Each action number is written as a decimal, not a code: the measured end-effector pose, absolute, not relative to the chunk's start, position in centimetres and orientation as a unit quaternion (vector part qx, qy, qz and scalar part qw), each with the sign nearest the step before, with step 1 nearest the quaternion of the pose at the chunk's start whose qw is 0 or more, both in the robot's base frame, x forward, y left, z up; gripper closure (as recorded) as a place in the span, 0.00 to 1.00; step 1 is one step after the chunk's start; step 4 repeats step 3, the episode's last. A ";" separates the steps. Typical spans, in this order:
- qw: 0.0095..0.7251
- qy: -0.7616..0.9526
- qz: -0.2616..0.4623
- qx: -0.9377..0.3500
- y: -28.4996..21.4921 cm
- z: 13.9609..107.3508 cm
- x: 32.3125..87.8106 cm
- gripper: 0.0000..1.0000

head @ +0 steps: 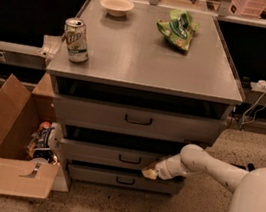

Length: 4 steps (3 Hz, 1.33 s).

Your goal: Close middle drawer

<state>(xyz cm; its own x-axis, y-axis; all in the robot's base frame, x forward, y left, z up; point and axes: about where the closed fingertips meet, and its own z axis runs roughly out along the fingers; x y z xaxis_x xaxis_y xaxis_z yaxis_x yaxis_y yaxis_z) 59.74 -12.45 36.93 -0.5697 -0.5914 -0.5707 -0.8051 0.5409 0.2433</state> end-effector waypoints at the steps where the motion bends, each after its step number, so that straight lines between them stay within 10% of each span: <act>1: 0.216 0.851 0.247 -0.410 -12.4 36.9 59.6 1.00; 4: 0.203 0.817 0.294 -0.453 -14.2 39.7 57.4 1.00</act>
Offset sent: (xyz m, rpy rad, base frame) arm -0.0286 -0.0421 0.0563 0.1220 0.0323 0.2020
